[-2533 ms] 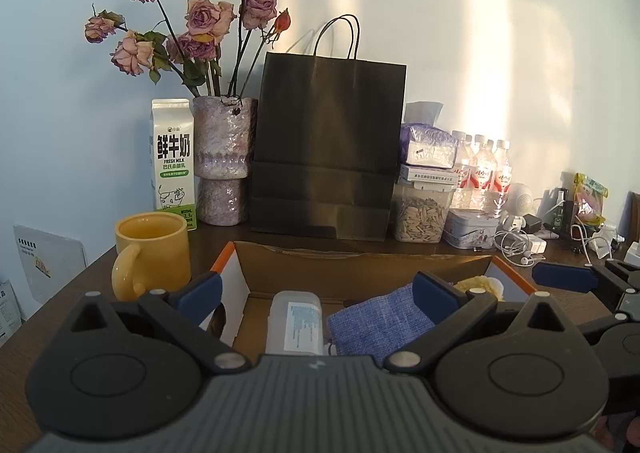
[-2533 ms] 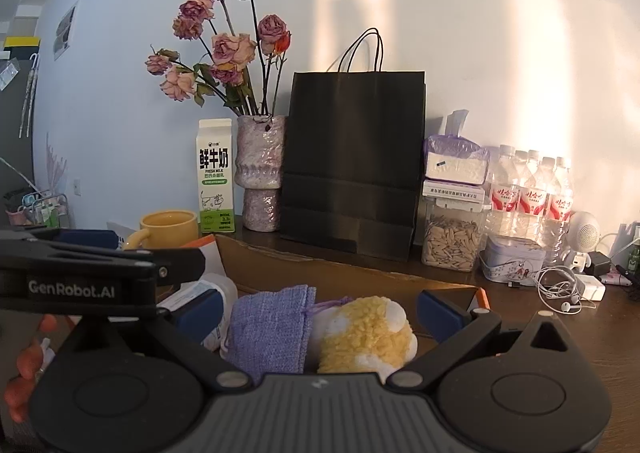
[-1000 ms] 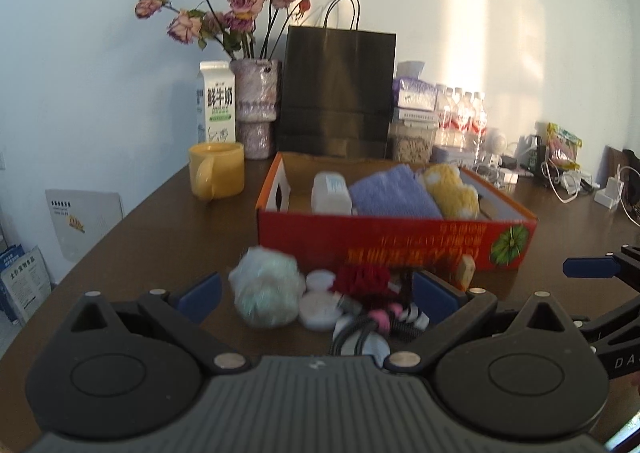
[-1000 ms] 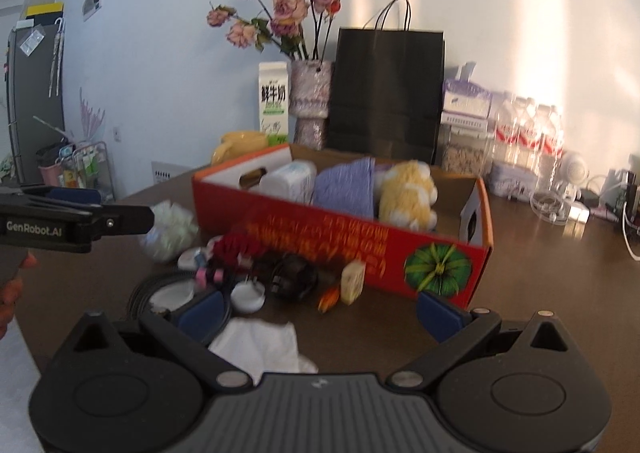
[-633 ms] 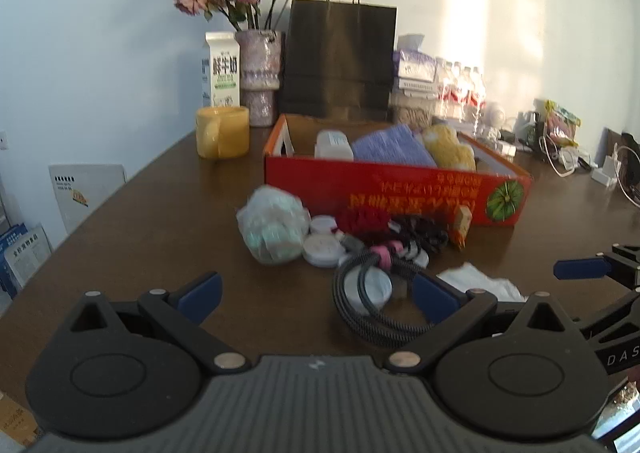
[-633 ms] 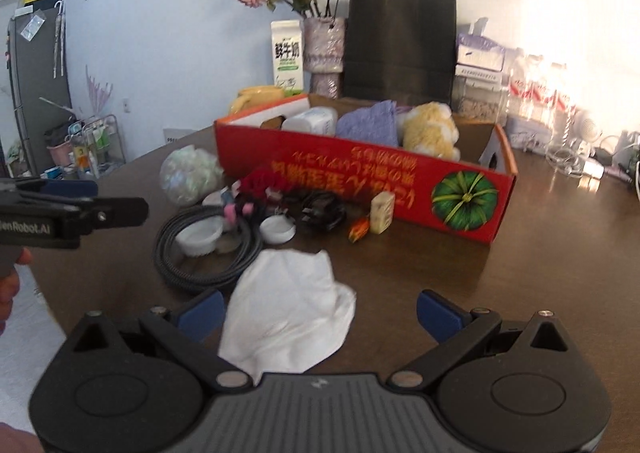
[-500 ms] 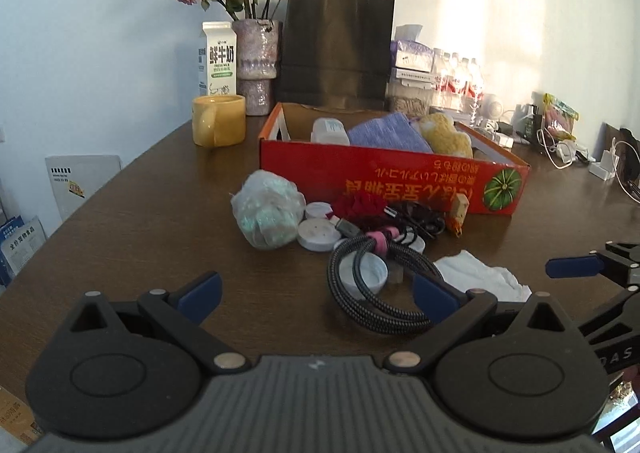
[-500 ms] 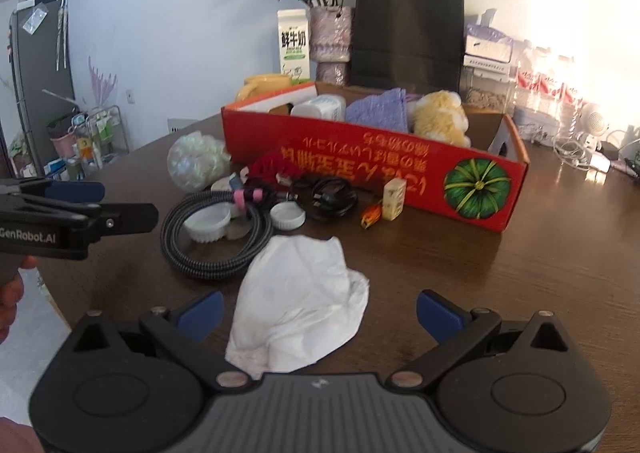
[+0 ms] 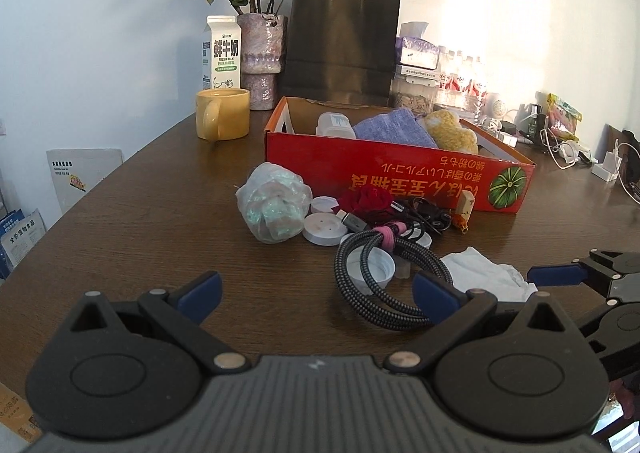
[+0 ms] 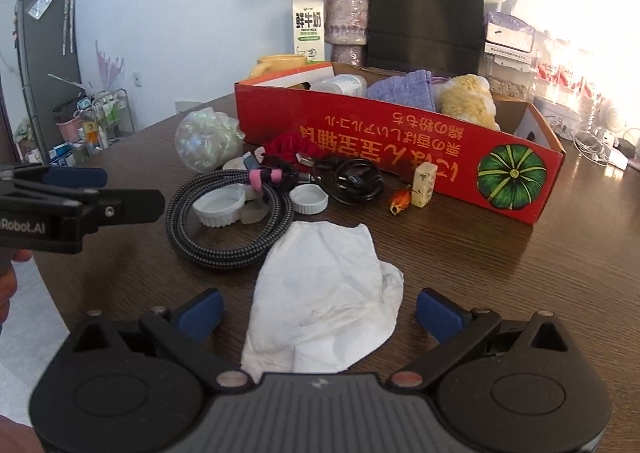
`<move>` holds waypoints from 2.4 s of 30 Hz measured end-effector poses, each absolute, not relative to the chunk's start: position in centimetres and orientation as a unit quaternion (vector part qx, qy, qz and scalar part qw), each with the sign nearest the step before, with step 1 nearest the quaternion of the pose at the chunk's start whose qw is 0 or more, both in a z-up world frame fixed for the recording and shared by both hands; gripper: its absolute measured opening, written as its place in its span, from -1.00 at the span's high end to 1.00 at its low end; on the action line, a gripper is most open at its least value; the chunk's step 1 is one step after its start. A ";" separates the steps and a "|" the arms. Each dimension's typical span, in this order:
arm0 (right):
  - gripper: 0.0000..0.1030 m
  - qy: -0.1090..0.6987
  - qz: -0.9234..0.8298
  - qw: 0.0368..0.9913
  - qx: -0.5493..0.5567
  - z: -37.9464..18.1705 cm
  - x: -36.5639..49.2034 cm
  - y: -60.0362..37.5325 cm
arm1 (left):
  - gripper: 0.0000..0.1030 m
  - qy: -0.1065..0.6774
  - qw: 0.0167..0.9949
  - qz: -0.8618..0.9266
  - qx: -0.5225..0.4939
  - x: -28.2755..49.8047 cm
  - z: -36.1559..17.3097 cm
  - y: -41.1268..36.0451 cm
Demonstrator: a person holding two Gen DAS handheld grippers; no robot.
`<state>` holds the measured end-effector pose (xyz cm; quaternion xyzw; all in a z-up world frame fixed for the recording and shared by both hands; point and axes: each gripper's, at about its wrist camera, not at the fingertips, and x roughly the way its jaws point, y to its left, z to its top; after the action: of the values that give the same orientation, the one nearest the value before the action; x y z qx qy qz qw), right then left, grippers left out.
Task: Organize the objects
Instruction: 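Grasp the white tissue with the right tool, then grasp the black braided cable with the left tool while the right holds the tissue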
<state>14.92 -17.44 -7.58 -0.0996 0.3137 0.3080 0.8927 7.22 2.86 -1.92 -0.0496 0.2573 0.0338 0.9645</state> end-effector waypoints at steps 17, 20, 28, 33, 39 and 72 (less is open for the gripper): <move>-0.29 0.291 0.326 0.894 -0.098 -6.9 15.1 -19.0 | -1.00 0.265 0.962 0.033 -0.049 7.6 -2.3 2.8; -0.28 0.289 0.324 0.896 -0.091 -6.8 15.3 -19.6 | -1.00 0.271 0.961 0.026 -0.048 7.9 -2.4 2.5; -0.26 0.283 0.318 0.902 -0.074 -6.7 15.8 -20.9 | -1.00 0.282 0.959 0.009 -0.042 8.8 -2.5 1.6; -0.41 0.288 0.315 0.900 -0.084 -7.1 16.2 -20.7 | -1.00 0.286 0.957 0.008 -0.040 8.9 -2.6 1.2; -0.72 0.293 0.313 0.899 -0.090 -7.7 16.6 -20.5 | -1.00 0.291 0.956 0.010 -0.036 9.1 -2.6 1.1; -0.28 0.241 0.322 0.914 -0.046 -6.1 17.6 -23.5 | -1.00 0.419 0.898 -0.051 0.120 16.6 -1.5 -4.4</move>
<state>17.59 -23.47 -6.10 -0.0462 0.2413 0.3222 0.9143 16.64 -4.42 -1.46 0.1202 0.4193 -0.0513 0.8984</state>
